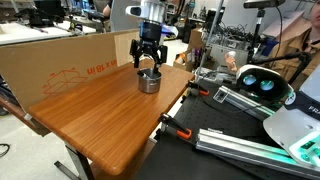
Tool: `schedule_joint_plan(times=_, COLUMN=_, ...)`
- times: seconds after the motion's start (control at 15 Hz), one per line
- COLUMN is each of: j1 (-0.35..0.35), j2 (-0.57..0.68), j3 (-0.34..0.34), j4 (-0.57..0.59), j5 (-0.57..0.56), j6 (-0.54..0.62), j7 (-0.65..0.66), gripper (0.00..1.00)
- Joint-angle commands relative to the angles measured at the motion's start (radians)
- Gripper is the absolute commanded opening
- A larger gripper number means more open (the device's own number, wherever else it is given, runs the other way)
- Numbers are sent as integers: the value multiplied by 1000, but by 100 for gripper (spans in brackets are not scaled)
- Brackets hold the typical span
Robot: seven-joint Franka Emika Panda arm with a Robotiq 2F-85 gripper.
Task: Put the marker in the pot
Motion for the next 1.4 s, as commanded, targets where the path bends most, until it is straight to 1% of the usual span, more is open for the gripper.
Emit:
schedule_joint_plan(times=0.0, j1=-26, j2=-5, j3=28, j4=11, j5=-24, j6=-14, j7=13, gripper=100)
schedule_joint_plan(times=0.27, j1=-13, j2=-26, j3=41, j4=24, j5=-35, j6=-12, j7=22, gripper=100)
schedule_joint_plan(times=0.53, j1=14, j2=-86, j3=53, j4=33, j5=-100, j6=-10, j7=49, gripper=100)
schedule_joint_plan(times=0.67, j1=30, j2=-134, j3=57, j4=18, j5=-131, j6=-7, j7=78, gripper=100)
schedule_joint_plan(times=0.73, j1=15, j2=-91, j3=66, j4=46, j5=-88, j6=-2, j7=50, gripper=100)
schedule_joint_plan(times=0.87, j1=28, j2=-121, j3=63, j4=35, j5=-100, j6=-2, j7=62, gripper=100)
schedule_joint_plan(times=1.33, j1=27, j2=-124, j3=62, j4=22, j5=-103, j6=-2, j7=62, gripper=100)
